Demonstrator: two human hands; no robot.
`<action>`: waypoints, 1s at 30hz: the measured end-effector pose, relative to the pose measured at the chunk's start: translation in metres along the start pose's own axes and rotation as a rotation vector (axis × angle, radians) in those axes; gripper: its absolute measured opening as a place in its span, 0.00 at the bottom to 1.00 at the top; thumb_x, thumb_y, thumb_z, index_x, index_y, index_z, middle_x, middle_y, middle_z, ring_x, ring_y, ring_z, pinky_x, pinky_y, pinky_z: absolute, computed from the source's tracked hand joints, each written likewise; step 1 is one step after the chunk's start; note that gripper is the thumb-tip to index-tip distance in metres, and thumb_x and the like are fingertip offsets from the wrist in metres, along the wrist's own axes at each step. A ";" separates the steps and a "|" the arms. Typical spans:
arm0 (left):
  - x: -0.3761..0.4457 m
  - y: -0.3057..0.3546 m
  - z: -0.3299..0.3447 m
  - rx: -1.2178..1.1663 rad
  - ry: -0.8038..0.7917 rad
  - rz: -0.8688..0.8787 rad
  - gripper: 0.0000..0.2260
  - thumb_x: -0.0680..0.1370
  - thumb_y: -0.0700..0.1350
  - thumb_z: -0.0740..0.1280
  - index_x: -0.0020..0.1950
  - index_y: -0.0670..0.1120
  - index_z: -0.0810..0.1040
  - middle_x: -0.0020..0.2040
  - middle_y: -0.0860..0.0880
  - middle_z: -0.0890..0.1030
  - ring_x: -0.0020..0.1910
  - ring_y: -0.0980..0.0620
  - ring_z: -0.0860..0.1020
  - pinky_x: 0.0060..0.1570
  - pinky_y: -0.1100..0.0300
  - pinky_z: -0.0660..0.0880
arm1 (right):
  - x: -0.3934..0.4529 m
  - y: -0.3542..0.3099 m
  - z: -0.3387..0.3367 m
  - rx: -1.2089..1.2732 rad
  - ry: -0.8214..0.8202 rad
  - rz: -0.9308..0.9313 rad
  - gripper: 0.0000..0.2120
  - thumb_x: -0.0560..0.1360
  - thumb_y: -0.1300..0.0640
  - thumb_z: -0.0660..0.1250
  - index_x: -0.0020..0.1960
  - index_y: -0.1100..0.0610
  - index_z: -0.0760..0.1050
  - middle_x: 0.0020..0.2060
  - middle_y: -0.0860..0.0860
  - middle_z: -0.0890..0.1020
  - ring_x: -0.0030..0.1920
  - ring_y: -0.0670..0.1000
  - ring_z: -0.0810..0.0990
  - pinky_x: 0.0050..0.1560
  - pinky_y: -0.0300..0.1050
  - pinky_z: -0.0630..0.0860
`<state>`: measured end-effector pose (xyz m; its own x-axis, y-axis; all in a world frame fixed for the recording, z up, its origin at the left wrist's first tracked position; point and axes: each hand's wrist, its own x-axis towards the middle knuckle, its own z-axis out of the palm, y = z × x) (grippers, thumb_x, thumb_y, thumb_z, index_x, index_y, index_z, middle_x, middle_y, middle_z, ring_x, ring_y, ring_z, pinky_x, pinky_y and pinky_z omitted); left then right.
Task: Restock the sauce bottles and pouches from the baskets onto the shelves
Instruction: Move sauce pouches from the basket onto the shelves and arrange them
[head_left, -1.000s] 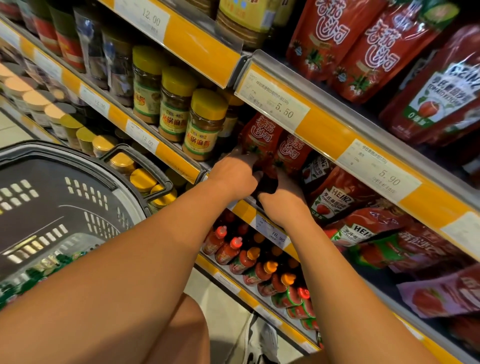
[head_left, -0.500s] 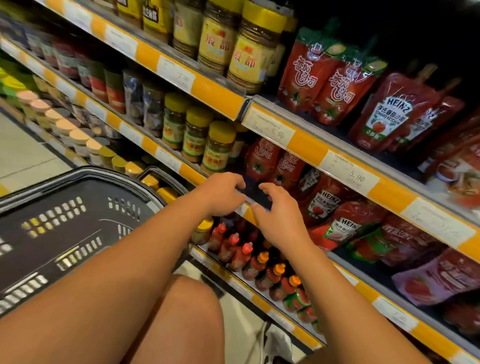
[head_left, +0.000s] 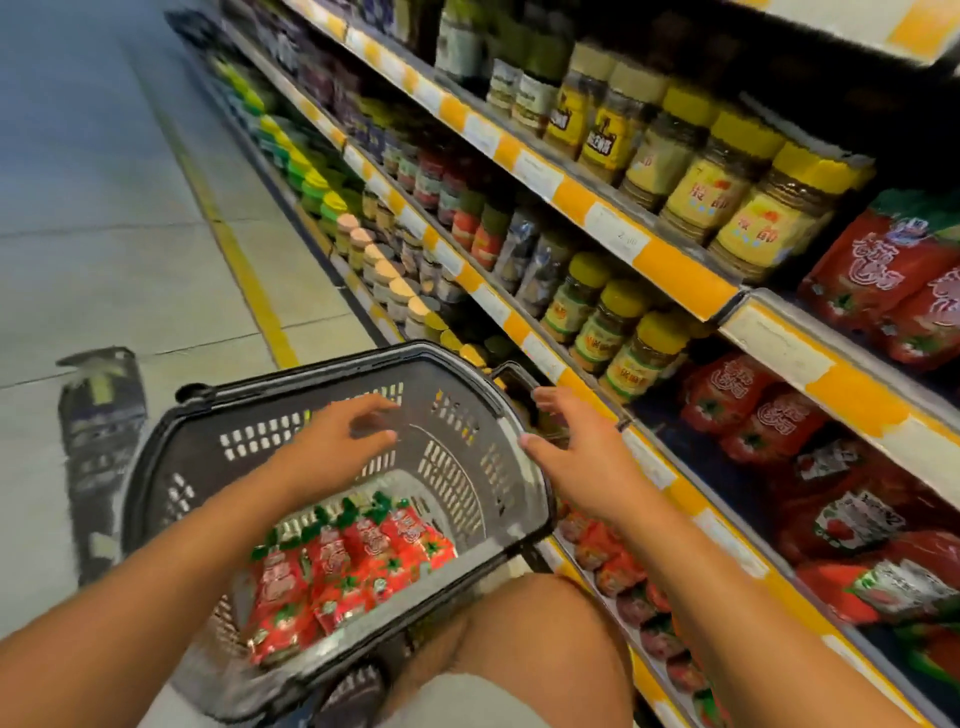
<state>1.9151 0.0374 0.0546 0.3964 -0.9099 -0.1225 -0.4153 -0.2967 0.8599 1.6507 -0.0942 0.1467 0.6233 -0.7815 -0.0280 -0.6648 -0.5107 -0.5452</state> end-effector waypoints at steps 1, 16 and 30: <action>0.000 -0.018 -0.007 0.000 0.017 -0.047 0.14 0.81 0.49 0.70 0.66 0.56 0.78 0.59 0.55 0.81 0.59 0.55 0.79 0.60 0.53 0.77 | 0.009 -0.007 0.013 -0.015 -0.046 -0.011 0.28 0.81 0.44 0.69 0.77 0.47 0.66 0.74 0.46 0.72 0.73 0.50 0.71 0.71 0.52 0.72; 0.050 -0.198 0.037 -0.076 0.105 -0.919 0.14 0.81 0.43 0.66 0.61 0.35 0.78 0.58 0.38 0.79 0.56 0.39 0.79 0.57 0.50 0.77 | 0.126 0.009 0.214 -0.103 -0.560 0.305 0.28 0.78 0.54 0.73 0.74 0.60 0.69 0.69 0.59 0.76 0.52 0.56 0.77 0.51 0.48 0.76; 0.031 -0.267 0.109 -0.131 -0.036 -1.373 0.21 0.81 0.56 0.66 0.64 0.41 0.79 0.54 0.40 0.81 0.51 0.42 0.80 0.57 0.51 0.78 | 0.142 0.099 0.311 -0.296 -0.856 0.464 0.26 0.74 0.60 0.76 0.68 0.62 0.70 0.52 0.58 0.79 0.40 0.51 0.75 0.43 0.44 0.72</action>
<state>1.9491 0.0572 -0.2330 0.3997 0.0799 -0.9132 0.3682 -0.9263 0.0801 1.8012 -0.1440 -0.1723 0.2860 -0.4655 -0.8376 -0.9188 -0.3813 -0.1019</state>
